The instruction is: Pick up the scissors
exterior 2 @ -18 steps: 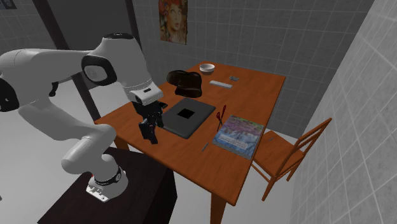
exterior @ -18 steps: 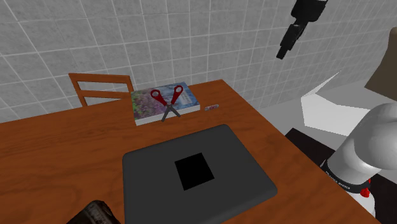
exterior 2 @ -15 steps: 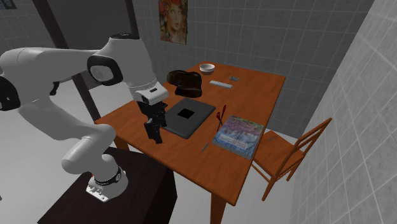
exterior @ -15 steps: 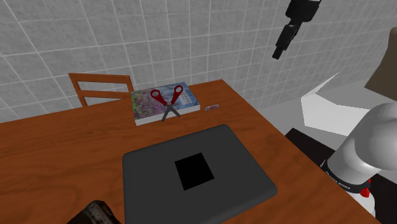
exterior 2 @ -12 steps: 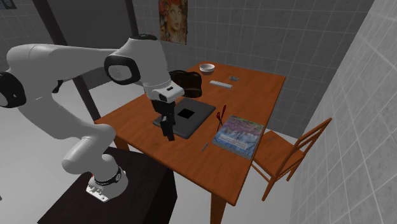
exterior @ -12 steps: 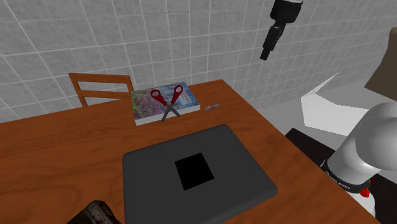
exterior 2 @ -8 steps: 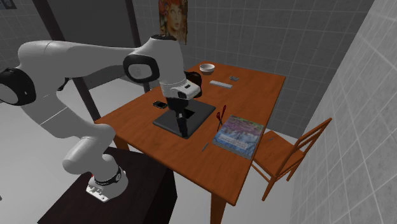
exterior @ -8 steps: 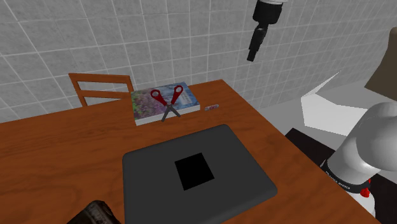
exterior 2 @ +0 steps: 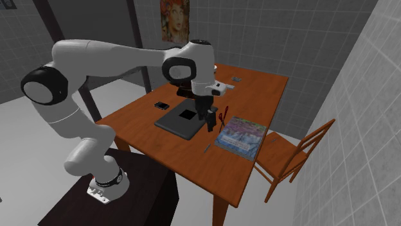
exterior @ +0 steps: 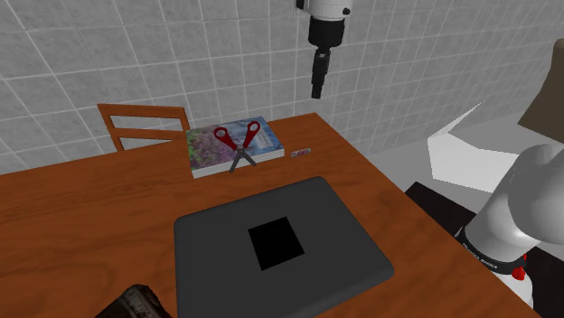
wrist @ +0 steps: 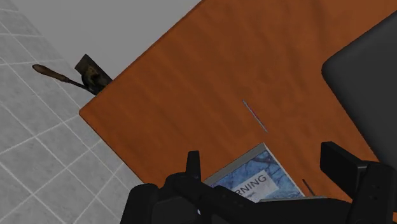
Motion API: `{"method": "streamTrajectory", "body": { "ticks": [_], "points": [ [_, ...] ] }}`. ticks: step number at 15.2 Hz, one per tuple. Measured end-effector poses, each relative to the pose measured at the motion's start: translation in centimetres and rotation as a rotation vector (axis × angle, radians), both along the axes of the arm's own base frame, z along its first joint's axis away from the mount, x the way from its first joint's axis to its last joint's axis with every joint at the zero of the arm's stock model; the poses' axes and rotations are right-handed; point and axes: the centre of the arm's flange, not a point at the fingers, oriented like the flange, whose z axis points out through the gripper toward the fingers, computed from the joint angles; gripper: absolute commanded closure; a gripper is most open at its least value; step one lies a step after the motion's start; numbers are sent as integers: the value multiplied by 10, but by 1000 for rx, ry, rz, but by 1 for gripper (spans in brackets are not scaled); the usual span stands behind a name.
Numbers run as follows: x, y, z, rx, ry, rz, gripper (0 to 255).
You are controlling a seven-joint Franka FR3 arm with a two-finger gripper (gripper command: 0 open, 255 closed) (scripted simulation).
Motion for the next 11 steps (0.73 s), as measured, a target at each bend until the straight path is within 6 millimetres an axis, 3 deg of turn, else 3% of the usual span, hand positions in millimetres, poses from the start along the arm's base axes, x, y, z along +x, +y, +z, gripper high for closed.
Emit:
{"method": "streamTrajectory", "body": {
  "ticks": [5,11],
  "points": [
    [36,59,-16,-20,37,142,0],
    [64,134,-40,-45,80,313,0]
  ]
}}
